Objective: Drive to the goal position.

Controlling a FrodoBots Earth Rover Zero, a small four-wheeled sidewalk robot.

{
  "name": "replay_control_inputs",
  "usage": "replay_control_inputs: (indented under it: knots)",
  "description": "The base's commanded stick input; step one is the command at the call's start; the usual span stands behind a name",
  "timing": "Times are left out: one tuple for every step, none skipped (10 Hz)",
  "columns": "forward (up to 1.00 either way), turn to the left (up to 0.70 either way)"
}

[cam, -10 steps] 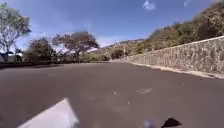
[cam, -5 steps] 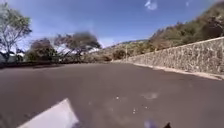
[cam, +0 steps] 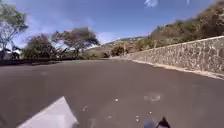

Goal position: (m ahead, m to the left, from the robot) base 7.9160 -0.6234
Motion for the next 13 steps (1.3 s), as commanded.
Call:
replay_control_inputs:
  knots:
    - [0.5, 0.0]
    - [0.5, 0.0]
    - [0.5, 0.0]
    - [0.5, 0.0]
    - [0.5, 0.0]
    - [0.5, 0.0]
    - [0.5, 0.0]
    - [0.5, 0.0]
    - [0.5, 0.0]
    - [0.5, 0.0]
    - [0.5, 0.0]
    - [0.5, 0.0]
    - [0.5, -0.3]
